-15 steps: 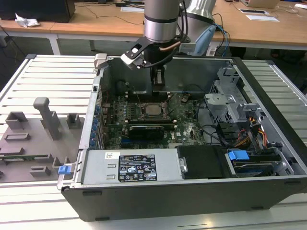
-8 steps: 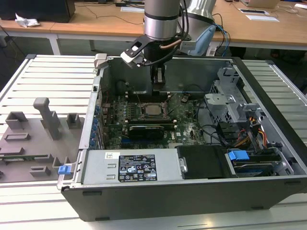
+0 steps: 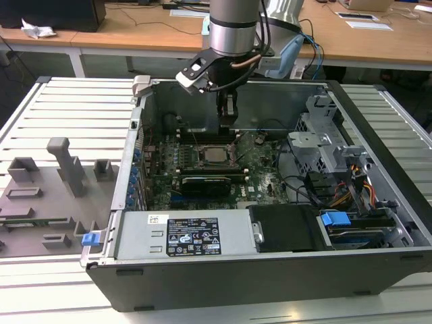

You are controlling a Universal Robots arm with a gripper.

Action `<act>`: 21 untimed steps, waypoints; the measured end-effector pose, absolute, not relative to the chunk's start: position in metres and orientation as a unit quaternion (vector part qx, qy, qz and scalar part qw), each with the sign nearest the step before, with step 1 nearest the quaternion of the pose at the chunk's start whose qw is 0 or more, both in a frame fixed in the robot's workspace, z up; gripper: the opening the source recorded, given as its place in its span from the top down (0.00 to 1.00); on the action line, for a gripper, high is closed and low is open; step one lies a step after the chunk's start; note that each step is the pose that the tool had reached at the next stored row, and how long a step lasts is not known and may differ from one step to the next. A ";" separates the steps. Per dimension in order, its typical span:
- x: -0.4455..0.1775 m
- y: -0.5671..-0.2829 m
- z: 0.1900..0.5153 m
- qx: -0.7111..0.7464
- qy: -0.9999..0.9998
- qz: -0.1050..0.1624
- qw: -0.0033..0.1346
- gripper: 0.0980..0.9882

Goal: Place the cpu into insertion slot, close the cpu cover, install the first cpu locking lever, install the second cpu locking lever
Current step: 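Close the cpu cover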

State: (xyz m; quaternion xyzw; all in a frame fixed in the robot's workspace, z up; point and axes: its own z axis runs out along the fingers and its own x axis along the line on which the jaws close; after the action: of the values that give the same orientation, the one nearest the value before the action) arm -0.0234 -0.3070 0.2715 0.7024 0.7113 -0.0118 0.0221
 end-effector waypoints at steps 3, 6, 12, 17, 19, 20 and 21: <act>-0.017 -0.307 0.271 0.702 0.711 -0.012 0.022 0.99; -0.010 -0.307 0.271 0.702 0.711 -0.012 0.022 0.99; 0.003 -0.306 0.271 0.702 0.711 -0.012 0.022 0.99; 0.011 -0.306 0.271 0.702 0.711 -0.012 0.022 0.99; 0.013 -0.306 0.271 0.702 0.711 -0.012 0.022 0.99; 0.015 -0.306 0.271 0.702 0.711 -0.012 0.022 0.99; 0.017 -0.306 0.271 0.702 0.711 -0.012 0.022 0.99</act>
State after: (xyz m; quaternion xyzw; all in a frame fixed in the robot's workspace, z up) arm 0.0167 -0.3058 0.2714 0.7024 0.7114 -0.0118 0.0220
